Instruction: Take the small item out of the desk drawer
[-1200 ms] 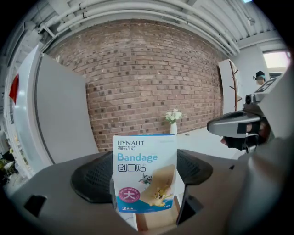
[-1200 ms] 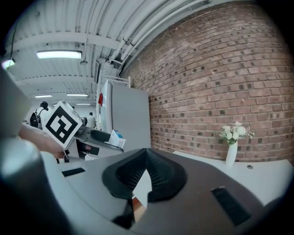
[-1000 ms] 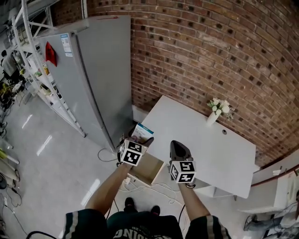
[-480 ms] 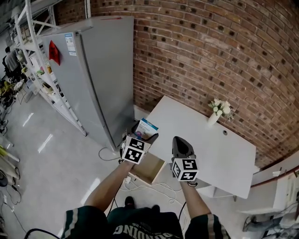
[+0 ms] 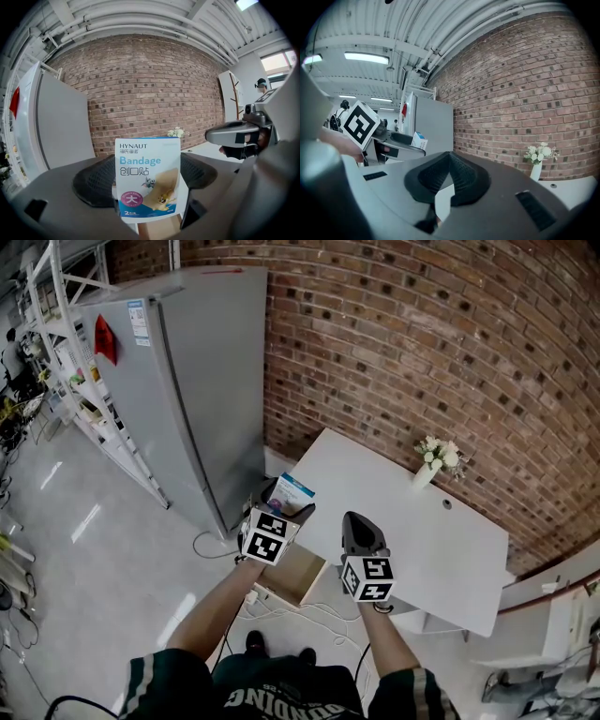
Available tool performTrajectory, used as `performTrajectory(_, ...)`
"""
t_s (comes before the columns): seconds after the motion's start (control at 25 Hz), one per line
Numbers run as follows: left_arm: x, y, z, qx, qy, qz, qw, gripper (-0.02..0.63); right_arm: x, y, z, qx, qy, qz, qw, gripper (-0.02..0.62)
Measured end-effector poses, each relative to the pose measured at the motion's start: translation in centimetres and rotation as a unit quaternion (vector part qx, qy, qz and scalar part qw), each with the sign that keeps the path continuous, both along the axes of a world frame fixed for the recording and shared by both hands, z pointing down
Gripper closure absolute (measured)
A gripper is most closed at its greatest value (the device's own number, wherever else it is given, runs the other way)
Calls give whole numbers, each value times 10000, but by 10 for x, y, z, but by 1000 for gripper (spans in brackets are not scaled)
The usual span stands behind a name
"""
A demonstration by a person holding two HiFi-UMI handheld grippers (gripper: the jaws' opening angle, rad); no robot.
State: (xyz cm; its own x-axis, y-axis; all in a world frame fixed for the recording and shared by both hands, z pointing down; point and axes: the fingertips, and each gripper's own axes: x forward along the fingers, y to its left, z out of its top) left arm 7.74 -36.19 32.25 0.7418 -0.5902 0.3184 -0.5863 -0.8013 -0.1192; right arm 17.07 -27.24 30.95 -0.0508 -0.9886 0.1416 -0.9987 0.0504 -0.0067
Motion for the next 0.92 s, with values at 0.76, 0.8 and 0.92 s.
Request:
performTrajectory(0.76, -2, 5, 5, -50, -11, 19, 10000, 161, 0, 6, 7, -89, -8, -16, 10000, 571)
performTrajectory(0.8, -1, 5, 6, -52, -18, 20, 10000, 161, 0, 6, 8, -95, -11, -19, 10000, 572)
performTrajectory(0.92, -1, 5, 9, -53, -35, 23, 10000, 161, -1, 6, 12, -114, -22, -26, 9999, 572)
